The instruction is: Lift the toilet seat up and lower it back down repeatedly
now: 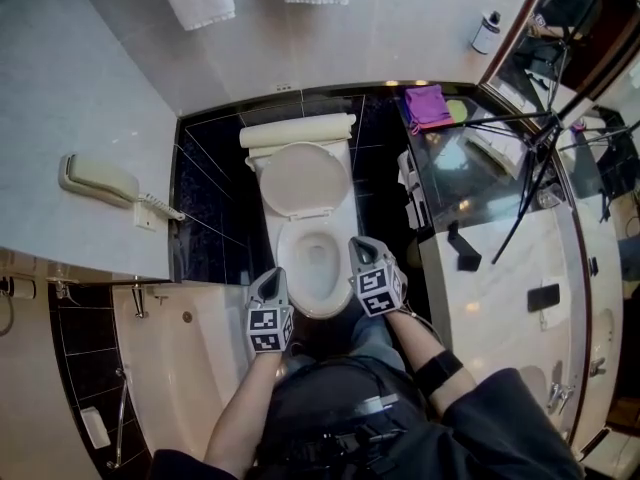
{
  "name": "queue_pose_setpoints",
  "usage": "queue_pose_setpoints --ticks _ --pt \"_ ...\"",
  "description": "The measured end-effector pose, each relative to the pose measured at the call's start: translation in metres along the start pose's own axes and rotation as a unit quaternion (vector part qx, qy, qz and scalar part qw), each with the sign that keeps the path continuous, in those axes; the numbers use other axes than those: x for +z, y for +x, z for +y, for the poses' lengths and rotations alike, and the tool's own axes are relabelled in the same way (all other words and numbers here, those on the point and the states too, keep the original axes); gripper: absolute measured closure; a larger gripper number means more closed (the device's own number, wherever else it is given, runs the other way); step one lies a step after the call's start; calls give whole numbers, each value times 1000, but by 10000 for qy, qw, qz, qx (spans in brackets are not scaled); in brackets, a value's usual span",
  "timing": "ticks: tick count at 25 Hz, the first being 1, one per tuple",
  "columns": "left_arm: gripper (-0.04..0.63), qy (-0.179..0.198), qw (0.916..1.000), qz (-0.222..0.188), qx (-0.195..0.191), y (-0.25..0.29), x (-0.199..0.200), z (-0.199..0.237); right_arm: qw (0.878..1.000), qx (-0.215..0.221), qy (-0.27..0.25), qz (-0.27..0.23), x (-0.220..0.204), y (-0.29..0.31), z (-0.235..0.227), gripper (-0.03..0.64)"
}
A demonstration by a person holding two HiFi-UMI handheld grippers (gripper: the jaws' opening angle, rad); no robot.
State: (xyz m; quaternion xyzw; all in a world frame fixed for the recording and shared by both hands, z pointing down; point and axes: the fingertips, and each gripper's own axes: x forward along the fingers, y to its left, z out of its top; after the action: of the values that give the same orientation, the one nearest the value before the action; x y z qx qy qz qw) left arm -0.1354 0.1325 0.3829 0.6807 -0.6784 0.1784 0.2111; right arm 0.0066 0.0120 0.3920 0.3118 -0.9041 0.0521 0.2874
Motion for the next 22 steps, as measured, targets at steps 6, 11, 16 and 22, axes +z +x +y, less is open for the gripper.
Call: queue_pose_setpoints --ticks 6,11,16,22 --pt "595 105 9998 -133 56 -3 3 2 10000 0 -47 49 1 -3 0 598" --pt "595 170 9997 -180 42 -1 5 -1 9999 -32 -96 60 5 -2 -2 598" --pt "595 224 9996 -148 -46 6 10 -4 9998 -178 -80 56 9 2 -14 597" --pt "595 359 9992 -125 -94 23 9 -5 9990 -302 120 315 -16 17 -32 560"
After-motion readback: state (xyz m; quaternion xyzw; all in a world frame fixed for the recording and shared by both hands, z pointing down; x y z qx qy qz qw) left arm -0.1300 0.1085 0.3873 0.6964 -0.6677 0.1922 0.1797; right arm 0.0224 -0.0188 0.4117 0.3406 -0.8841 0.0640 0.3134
